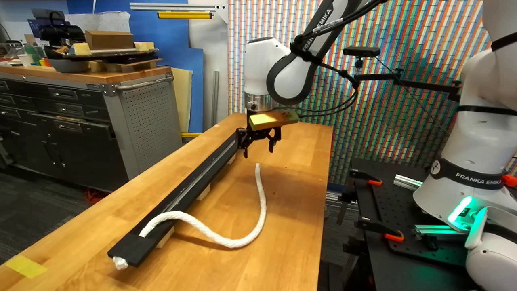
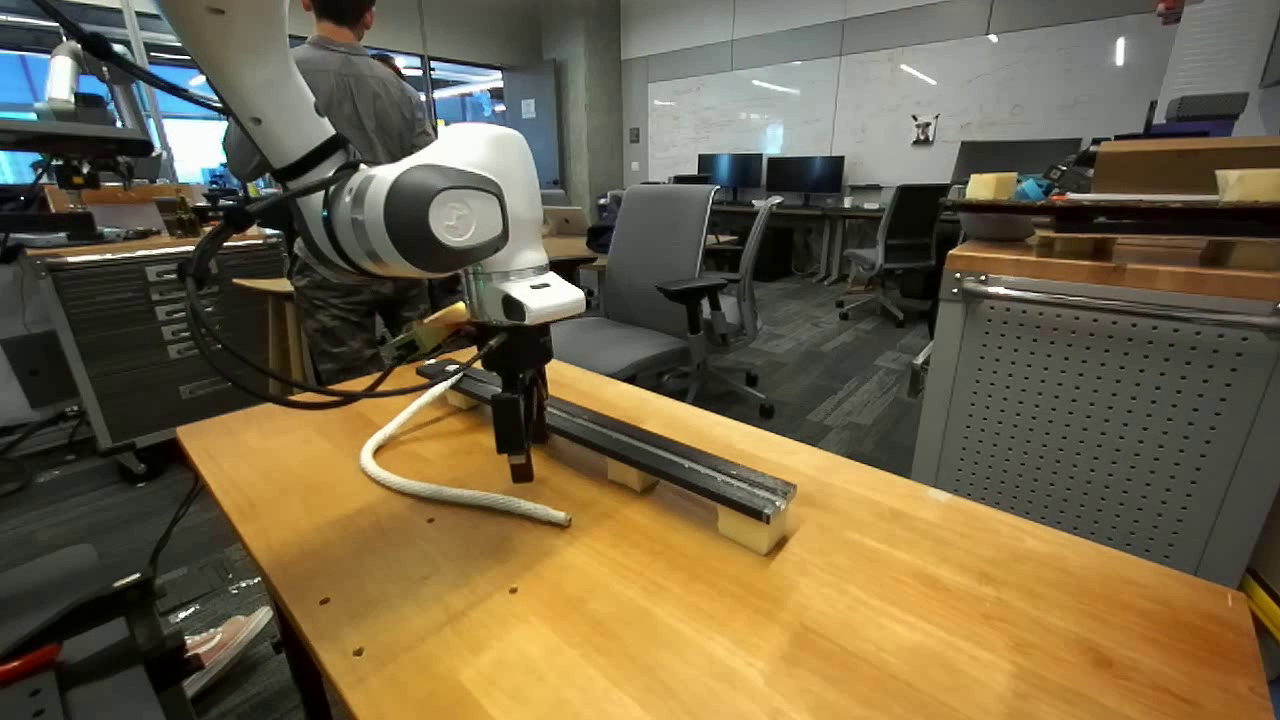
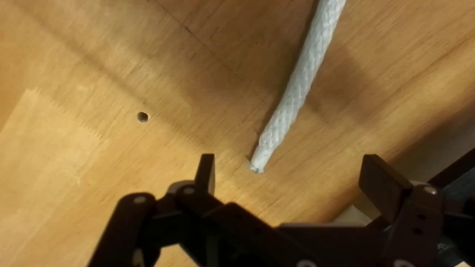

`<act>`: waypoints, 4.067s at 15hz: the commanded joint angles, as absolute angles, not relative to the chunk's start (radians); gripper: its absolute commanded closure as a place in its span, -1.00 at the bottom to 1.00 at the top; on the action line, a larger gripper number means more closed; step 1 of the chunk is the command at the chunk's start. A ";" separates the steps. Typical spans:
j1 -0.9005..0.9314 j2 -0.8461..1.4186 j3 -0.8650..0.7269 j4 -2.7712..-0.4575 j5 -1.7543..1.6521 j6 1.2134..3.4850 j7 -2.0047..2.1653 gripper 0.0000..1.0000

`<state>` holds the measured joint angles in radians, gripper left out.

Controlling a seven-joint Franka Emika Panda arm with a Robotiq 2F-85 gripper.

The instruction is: Straighten the rope on the metallic tube

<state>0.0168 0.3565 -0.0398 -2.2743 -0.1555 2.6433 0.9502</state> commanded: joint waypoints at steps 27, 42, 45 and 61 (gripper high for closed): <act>0.066 0.524 -0.108 -2.159 -0.004 2.625 0.832 1.00; 0.098 0.188 -0.197 -2.322 -0.047 2.757 1.046 0.94; 0.094 0.110 -0.206 -2.352 -0.094 2.804 1.134 0.94; 0.073 -0.015 -0.251 -2.325 -0.487 2.861 1.603 0.94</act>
<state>0.0712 -0.0175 -0.2555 -2.3388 -0.4626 2.8500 1.5524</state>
